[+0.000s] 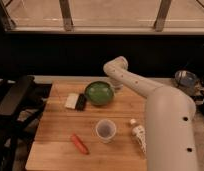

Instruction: Push the ceramic bowl across the table

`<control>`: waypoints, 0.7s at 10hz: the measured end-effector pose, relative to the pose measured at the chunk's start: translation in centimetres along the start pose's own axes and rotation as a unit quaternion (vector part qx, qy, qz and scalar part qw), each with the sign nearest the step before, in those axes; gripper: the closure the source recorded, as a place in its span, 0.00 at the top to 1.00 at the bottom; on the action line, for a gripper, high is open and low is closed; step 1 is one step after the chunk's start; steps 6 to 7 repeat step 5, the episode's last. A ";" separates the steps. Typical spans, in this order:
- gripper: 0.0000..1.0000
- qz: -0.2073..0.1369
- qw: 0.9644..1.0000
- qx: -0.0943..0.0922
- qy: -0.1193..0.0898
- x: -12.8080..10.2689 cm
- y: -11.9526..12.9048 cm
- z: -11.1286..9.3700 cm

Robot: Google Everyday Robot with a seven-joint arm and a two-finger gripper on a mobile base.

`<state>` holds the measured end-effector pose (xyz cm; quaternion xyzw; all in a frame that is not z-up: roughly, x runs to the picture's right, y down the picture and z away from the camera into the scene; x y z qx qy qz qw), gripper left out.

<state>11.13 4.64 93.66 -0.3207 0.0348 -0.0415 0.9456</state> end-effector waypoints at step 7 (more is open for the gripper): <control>0.17 -0.026 1.000 -0.006 0.005 -2.9 -1.0 -0.7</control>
